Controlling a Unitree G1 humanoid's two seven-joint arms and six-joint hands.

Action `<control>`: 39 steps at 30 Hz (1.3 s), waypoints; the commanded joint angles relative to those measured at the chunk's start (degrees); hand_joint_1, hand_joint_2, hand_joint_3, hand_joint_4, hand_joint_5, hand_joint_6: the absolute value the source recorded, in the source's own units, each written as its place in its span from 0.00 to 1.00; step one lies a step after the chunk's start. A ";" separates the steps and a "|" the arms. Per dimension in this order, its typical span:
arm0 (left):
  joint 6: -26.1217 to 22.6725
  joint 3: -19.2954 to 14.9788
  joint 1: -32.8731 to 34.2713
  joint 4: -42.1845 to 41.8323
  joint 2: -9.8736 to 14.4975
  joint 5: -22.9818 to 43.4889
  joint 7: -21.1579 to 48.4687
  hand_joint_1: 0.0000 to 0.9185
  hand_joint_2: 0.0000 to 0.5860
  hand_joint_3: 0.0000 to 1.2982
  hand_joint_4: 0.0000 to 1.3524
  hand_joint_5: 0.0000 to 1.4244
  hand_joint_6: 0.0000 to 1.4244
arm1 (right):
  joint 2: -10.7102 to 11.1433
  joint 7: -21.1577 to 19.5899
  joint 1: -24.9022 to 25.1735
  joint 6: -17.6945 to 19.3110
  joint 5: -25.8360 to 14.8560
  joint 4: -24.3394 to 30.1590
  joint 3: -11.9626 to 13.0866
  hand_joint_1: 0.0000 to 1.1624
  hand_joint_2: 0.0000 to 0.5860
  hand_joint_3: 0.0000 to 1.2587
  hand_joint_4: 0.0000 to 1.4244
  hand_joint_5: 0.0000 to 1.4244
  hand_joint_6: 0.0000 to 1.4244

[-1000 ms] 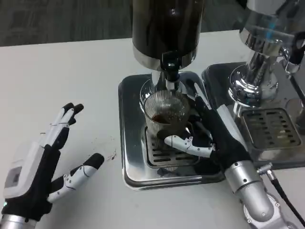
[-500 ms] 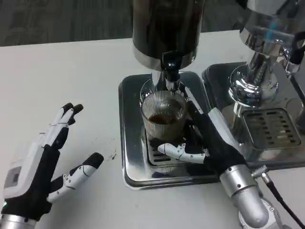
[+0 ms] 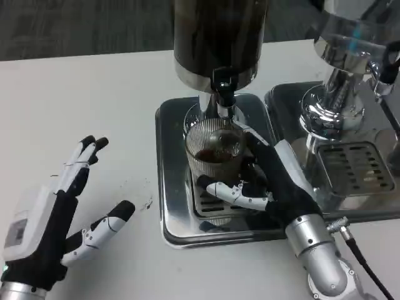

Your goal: Grasp the cup under the faucet to collect the drink, then remove the cup.

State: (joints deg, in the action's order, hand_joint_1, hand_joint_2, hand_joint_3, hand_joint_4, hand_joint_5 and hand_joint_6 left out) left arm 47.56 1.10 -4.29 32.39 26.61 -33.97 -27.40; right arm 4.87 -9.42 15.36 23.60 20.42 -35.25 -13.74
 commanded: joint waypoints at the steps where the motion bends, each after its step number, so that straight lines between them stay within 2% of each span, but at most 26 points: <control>1: -0.57 -0.39 -0.86 -0.77 0.22 0.80 -0.85 0.00 0.28 0.09 0.00 0.12 0.09 | -0.83 -0.33 -0.10 -0.36 -0.54 -2.58 0.17 0.71 0.30 0.24 0.22 0.18 0.29; 10: -0.84 -0.53 -0.92 -1.12 0.14 1.06 -0.78 0.00 0.28 0.10 0.00 0.13 0.09 | -1.92 -5.98 1.27 3.27 0.35 -5.79 0.41 0.83 0.32 0.35 0.33 0.29 0.37; 16: -0.87 -0.50 -0.84 -1.09 0.17 1.07 -0.71 0.00 0.28 0.10 0.00 0.13 0.09 | -2.19 -9.49 1.97 5.61 1.53 -7.24 0.27 0.85 0.30 0.40 0.38 0.34 0.42; 23: -0.72 -0.31 -0.72 -0.77 0.40 1.45 -0.37 0.00 0.28 0.10 0.00 0.13 0.09 | -2.25 -13.05 1.41 7.21 2.67 -6.92 0.41 0.86 0.28 0.43 0.39 0.39 0.48; 28: -0.56 -0.08 -0.62 -0.54 0.47 1.65 -0.15 0.00 0.29 0.10 0.00 0.13 0.09 | -2.23 -15.07 0.75 7.52 3.49 -5.94 0.57 0.88 0.27 0.44 0.40 0.43 0.57; 34: -0.24 0.12 -0.41 -0.32 0.49 1.86 -0.15 0.00 0.29 0.10 0.00 0.13 0.09 | -2.05 -15.77 0.13 7.76 3.58 -4.92 0.64 0.90 0.25 0.45 0.42 0.51 0.74; 39: -0.23 0.45 -0.07 -0.08 0.41 1.86 0.00 0.00 0.29 0.10 0.00 0.13 0.09 | -1.88 -16.32 -0.62 7.37 3.84 -3.40 1.05 0.90 0.24 0.45 0.43 0.54 0.81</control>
State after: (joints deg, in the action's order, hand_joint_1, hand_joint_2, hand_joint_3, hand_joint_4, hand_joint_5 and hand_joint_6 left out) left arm 47.13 1.11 -4.59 32.00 26.61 -32.11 -27.40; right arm 2.97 -24.30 14.88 29.95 24.49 -40.28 -13.44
